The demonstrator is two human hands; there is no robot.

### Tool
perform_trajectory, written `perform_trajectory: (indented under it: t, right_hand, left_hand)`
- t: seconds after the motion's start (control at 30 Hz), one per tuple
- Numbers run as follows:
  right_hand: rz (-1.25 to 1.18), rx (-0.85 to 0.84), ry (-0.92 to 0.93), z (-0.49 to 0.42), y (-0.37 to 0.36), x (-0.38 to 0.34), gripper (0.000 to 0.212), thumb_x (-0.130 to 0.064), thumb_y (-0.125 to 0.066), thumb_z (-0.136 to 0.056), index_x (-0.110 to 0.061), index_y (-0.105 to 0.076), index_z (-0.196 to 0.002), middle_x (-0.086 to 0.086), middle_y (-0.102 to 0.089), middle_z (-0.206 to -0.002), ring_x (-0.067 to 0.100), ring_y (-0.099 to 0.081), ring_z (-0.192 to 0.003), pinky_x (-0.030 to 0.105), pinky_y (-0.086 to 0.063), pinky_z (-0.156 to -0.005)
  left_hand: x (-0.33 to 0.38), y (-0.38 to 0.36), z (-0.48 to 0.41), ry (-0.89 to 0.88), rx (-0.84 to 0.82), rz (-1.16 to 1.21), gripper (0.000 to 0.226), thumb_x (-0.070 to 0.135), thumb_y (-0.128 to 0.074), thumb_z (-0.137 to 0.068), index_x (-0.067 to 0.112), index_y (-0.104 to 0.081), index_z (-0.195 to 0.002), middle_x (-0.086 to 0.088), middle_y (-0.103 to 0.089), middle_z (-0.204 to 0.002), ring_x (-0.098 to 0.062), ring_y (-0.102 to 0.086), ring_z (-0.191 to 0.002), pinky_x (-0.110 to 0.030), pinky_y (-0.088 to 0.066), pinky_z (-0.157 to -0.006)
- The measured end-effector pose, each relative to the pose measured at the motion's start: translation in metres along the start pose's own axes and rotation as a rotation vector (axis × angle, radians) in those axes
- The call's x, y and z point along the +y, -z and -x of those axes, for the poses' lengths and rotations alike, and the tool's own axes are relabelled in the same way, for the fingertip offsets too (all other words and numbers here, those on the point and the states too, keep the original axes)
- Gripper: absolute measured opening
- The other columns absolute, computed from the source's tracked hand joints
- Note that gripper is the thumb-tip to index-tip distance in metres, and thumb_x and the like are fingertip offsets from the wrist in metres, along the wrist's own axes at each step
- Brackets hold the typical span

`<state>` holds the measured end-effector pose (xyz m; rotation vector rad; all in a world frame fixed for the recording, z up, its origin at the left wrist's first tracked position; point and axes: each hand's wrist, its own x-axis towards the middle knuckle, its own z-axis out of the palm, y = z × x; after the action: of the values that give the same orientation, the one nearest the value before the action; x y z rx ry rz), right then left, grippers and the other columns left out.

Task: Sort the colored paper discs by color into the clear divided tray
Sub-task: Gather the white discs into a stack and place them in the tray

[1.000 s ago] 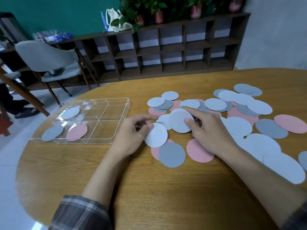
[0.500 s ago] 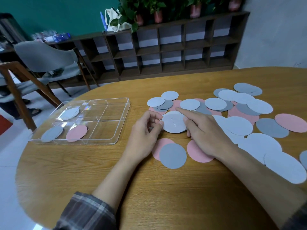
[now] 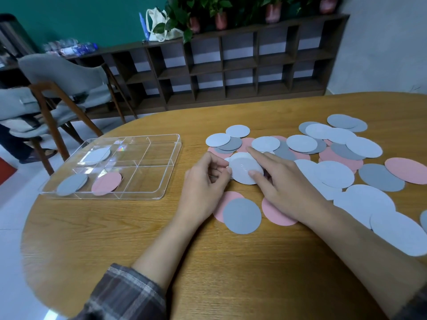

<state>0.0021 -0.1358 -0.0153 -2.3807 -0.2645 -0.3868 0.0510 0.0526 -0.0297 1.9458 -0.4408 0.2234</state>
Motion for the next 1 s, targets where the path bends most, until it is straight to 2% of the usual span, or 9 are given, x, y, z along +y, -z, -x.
perform_trajectory:
  t: [0.1, 0.17, 0.27, 0.37, 0.47, 0.63, 0.77, 0.9, 1.0]
  right_hand:
    - [0.018, 0.061, 0.002, -0.001, 0.004, 0.002, 0.041, -0.016, -0.055, -0.102, -0.022, -0.056, -0.143, -0.006, -0.067, -0.122, 0.011, -0.055, -0.109, 0.018, -0.038, -0.086]
    - [0.015, 0.110, -0.037, -0.002, 0.008, 0.003, 0.037, -0.015, -0.055, -0.101, -0.022, -0.059, -0.138, -0.009, -0.064, -0.107, 0.004, -0.049, -0.093, 0.007, -0.035, -0.078]
    - [0.015, 0.157, -0.112, -0.005, 0.014, 0.008, 0.035, -0.017, -0.054, -0.100, -0.024, -0.061, -0.134, -0.009, -0.059, -0.098, 0.008, -0.046, -0.085, 0.008, -0.032, -0.069]
    - [0.017, 0.177, -0.155, -0.005, 0.016, 0.011, 0.034, -0.018, -0.053, -0.099, -0.023, -0.062, -0.131, -0.008, -0.056, -0.089, 0.014, -0.050, -0.083, 0.022, -0.035, -0.066]
    - [0.025, 0.188, -0.163, -0.004, 0.016, 0.012, 0.033, -0.018, -0.053, -0.098, -0.024, -0.062, -0.130, -0.007, -0.057, -0.087, 0.016, -0.053, -0.084, 0.029, -0.037, -0.070]
    - [0.022, 0.197, -0.180, -0.004, 0.017, 0.011, 0.033, -0.018, -0.053, -0.098, -0.023, -0.062, -0.130, -0.010, -0.055, -0.088, 0.014, -0.051, -0.085, 0.026, -0.037, -0.066]
    - [0.009, 0.175, -0.179, -0.005, 0.016, 0.011, 0.038, -0.017, -0.053, -0.100, -0.022, -0.060, -0.137, -0.004, -0.060, -0.098, 0.011, -0.049, -0.090, 0.011, -0.033, -0.066]
    - [0.028, 0.165, -0.169, -0.004, 0.014, 0.010, 0.046, -0.017, -0.053, -0.103, -0.021, -0.052, -0.149, -0.010, -0.049, -0.094, 0.007, -0.042, -0.095, 0.020, -0.029, -0.078]
    - [0.030, 0.147, -0.141, -0.004, 0.013, 0.008, 0.052, -0.016, -0.054, -0.103, -0.024, -0.046, -0.154, -0.015, -0.046, -0.081, 0.005, -0.042, -0.080, 0.015, -0.029, -0.068]
  left_hand:
    - [-0.005, 0.004, -0.001, -0.092, -0.018, -0.192, 0.016, 0.020, -0.075, -0.094, 0.018, -0.068, -0.108, 0.010, -0.073, -0.101, -0.005, -0.065, -0.089, -0.017, -0.048, -0.080]
    - [-0.010, 0.007, -0.002, -0.123, -0.094, -0.349, 0.035, 0.029, -0.076, -0.093, 0.020, -0.067, -0.126, 0.013, -0.070, -0.121, -0.004, -0.061, -0.104, -0.020, -0.044, -0.089]
    - [-0.012, 0.008, -0.002, -0.097, -0.184, -0.428, 0.045, 0.039, -0.076, -0.092, 0.022, -0.066, -0.133, 0.011, -0.069, -0.132, -0.011, -0.061, -0.113, -0.025, -0.043, -0.091]
    - [-0.009, 0.009, -0.002, -0.094, -0.137, -0.403, 0.039, 0.040, -0.080, -0.089, 0.024, -0.072, -0.124, 0.014, -0.073, -0.113, -0.009, -0.061, -0.096, -0.028, -0.046, -0.082]
    - [-0.009, 0.011, -0.002, -0.121, -0.113, -0.410, 0.036, 0.041, -0.081, -0.088, 0.025, -0.075, -0.119, 0.017, -0.067, -0.095, -0.001, -0.052, -0.078, -0.020, -0.038, -0.072]
    - [-0.007, 0.012, -0.002, -0.236, -0.086, -0.425, 0.021, 0.036, -0.058, -0.106, 0.022, -0.073, -0.101, 0.018, -0.060, -0.078, -0.009, -0.049, -0.073, -0.036, -0.046, -0.073]
    - [-0.010, 0.011, -0.003, -0.245, 0.012, -0.434, 0.029, 0.034, -0.044, -0.108, 0.017, -0.066, -0.102, -0.001, -0.066, -0.083, -0.023, -0.054, -0.080, -0.047, -0.047, -0.073]
    - [-0.001, 0.012, 0.001, -0.252, 0.066, -0.351, 0.018, 0.024, -0.048, -0.109, 0.016, -0.064, -0.105, 0.004, -0.065, -0.086, -0.014, -0.054, -0.077, -0.033, -0.044, -0.070]
    - [0.004, 0.012, 0.002, -0.238, 0.090, -0.261, 0.015, 0.016, -0.051, -0.109, 0.015, -0.063, -0.100, 0.009, -0.059, -0.076, -0.009, -0.050, -0.069, -0.024, -0.039, -0.064]
